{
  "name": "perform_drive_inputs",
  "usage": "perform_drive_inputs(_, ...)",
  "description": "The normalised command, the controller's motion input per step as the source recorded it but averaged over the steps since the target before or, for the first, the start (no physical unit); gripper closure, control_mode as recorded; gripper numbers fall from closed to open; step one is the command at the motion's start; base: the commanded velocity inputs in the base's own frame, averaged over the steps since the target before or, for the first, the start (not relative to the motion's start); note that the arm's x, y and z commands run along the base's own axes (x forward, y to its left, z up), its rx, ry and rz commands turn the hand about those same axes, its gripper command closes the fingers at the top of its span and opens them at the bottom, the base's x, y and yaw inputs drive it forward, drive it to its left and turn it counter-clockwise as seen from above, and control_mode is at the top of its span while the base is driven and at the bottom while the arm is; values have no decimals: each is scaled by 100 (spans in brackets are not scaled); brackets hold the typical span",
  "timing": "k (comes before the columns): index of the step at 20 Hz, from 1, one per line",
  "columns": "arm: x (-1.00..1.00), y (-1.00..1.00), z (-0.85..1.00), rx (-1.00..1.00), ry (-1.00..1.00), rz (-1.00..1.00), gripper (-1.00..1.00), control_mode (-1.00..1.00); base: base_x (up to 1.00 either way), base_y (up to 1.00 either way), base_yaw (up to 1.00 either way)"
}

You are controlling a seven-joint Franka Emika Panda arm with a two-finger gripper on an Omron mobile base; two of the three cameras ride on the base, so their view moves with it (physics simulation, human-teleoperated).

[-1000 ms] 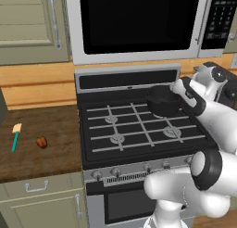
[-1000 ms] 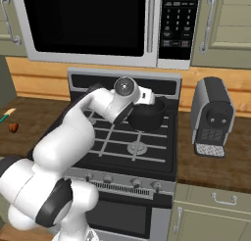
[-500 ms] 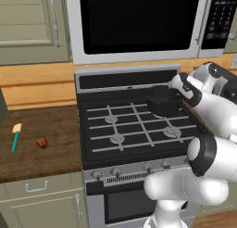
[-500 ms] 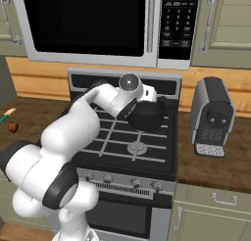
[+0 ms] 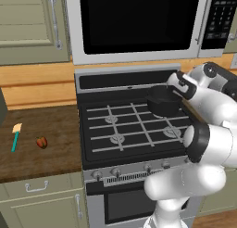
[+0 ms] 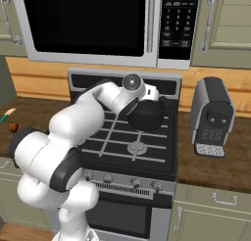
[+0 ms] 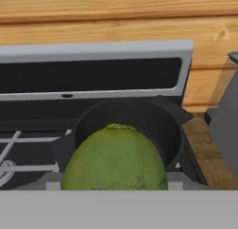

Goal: Put the bell pepper and lime in the pot. Retrieve the spatula and lightly stir the vegetables in the pot.

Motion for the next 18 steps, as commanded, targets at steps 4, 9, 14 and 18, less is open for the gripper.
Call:
perform_drive_inputs(4, 43, 0, -17, -1, 3, 0, 100, -100, 0, 0, 0)
perform_drive_inputs(9, 27, 0, -20, -1, 1, 0, 100, -100, 0, 0, 0)
perform_drive_inputs(14, 18, 0, -25, -2, 0, 0, 100, -100, 0, 0, 0)
perform_drive_inputs(18, 32, 0, -23, -2, 2, 0, 100, -100, 0, 0, 0)
